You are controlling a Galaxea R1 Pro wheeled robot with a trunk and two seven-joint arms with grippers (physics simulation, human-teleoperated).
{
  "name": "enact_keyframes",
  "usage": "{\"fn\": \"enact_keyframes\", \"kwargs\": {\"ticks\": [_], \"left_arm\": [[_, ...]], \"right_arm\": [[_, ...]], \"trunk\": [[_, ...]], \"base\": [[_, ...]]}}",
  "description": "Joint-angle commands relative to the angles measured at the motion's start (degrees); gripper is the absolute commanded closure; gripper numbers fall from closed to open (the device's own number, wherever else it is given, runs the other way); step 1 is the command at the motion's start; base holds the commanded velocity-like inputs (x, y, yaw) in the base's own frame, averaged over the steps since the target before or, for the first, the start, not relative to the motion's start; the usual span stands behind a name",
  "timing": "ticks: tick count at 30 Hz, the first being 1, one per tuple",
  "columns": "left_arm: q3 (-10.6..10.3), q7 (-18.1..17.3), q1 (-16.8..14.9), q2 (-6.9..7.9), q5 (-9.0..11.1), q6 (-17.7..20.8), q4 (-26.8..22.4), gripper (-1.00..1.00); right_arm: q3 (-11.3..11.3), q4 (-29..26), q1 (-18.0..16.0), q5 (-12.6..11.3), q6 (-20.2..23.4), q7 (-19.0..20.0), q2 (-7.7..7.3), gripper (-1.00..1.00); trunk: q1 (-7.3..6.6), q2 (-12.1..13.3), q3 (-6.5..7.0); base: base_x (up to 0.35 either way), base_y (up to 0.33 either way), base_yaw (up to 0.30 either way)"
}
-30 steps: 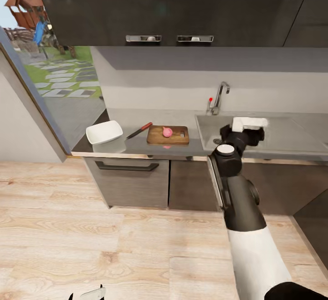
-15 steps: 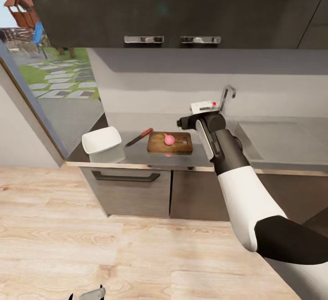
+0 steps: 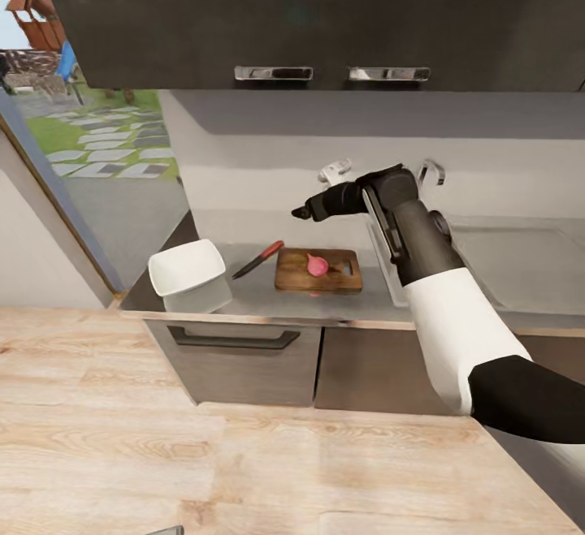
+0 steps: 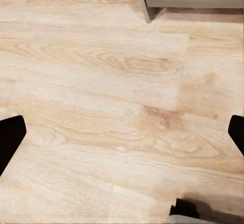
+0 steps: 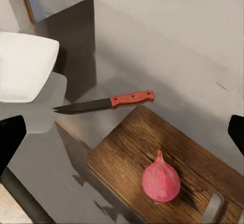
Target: In the kitchen, take the Vidalia onion out of the sink, dice it on the chopping board with the paring knife, put the diced onion into the bowl on the countertop, then place both the paring knife and the chopping board into the sink.
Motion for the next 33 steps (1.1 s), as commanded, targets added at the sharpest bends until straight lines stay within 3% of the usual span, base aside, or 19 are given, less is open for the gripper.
{"fn": "enact_keyframes", "kwargs": {"ticks": [1, 4, 6, 8, 11, 13, 33], "left_arm": [[-0.43, -0.13, -0.10, 0.22, 0.14, 1.63, 0.26, -1.00], [-0.44, -1.57, -0.10, 0.73, 0.20, 3.09, 0.31, -1.00], [-0.44, -2.92, -0.10, 1.46, 0.21, 3.53, 0.35, -1.00], [-0.44, -4.81, -0.10, 2.47, 0.22, 4.00, 0.37, -1.00], [-0.44, -10.67, -0.10, 4.96, 0.22, 6.52, 0.39, -1.00], [-0.44, -12.16, -0.10, 5.63, 0.22, 7.97, 0.39, -1.00], [-0.44, -13.71, -0.10, 6.38, 0.23, 9.79, 0.40, -1.00]], "right_arm": [[0.19, -0.03, -0.45, 3.74, -0.05, 5.03, 0.09, -1.00], [0.35, -0.02, -0.74, 6.16, -0.43, 10.26, 0.15, -1.00], [0.38, -0.02, -0.81, 6.74, -0.94, 11.79, 0.16, -1.00], [0.40, -0.02, -0.84, 7.00, -1.64, 12.59, 0.17, -1.00], [0.48, 0.12, -0.87, 7.21, -3.06, 13.30, 0.17, -1.00], [0.49, 0.30, -0.87, 7.24, -3.30, 13.41, 0.17, -1.00], [0.66, 0.50, -0.88, 7.27, -3.61, 16.31, 0.00, -1.00]], "trunk": [[0.05, -0.11, -0.11], [0.05, -0.11, -0.11], [0.05, -0.11, -0.11], [0.05, -0.11, -0.11], [0.05, -0.11, -0.11], [0.05, -0.11, -0.11], [0.05, -0.11, -0.11]], "base": [[0.059, 0.068, 0.000], [0.029, 0.033, 0.000], [0.013, 0.015, 0.000], [0.006, 0.007, 0.000], [0.004, 0.002, 0.000], [0.036, 0.001, 0.000], [0.094, 0.000, 0.000]]}}
